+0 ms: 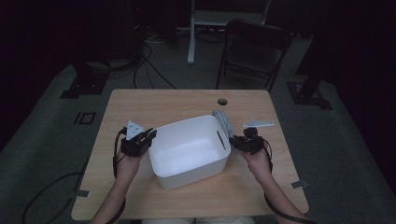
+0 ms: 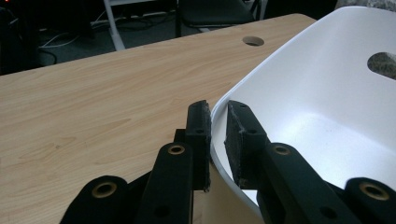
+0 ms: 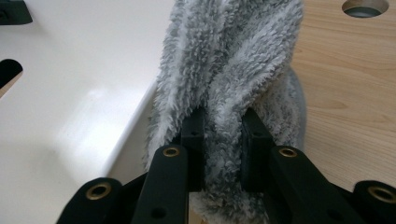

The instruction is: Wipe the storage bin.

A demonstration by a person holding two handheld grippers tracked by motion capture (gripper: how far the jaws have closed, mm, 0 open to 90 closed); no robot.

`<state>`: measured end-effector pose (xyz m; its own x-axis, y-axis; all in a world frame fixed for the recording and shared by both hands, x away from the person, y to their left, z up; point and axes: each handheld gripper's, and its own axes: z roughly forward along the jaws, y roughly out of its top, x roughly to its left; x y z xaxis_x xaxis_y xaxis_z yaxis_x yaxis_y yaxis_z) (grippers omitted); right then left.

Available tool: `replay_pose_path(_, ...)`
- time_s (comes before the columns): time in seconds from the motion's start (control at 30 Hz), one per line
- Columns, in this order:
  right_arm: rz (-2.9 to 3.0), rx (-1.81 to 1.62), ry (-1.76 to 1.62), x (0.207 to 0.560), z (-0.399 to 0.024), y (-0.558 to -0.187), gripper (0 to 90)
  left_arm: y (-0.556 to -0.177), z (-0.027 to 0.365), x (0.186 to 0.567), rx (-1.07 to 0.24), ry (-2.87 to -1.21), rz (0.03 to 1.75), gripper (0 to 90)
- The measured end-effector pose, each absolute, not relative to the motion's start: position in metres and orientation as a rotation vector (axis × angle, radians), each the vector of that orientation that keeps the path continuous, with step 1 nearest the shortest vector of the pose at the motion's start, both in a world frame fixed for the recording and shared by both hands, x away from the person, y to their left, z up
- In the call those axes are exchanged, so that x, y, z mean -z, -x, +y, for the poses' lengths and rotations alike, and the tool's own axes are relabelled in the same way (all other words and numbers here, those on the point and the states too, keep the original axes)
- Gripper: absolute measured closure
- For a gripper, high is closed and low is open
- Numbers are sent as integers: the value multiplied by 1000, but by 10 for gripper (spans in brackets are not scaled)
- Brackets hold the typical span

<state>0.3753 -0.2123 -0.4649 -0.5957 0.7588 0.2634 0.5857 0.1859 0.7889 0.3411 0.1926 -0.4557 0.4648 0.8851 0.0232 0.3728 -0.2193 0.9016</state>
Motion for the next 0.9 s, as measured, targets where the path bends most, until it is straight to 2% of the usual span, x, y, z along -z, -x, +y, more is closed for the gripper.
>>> replay_pose_path(0.33, 2199, -1452, -1297, 447, -213, -384, 756, -342, 192, 456, -697, -1798, 1067, 798)
replay_pose_path(0.67, 2250, -1352, -1346, 468, -203, -395, 758, -342, 191, 455, -704, -1798, 1075, 797)
replay_pose_path(0.9, 2200, -1435, -1326, 446, -210, -403, 756, -343, 190, 455, -697, -1804, 1064, 797)
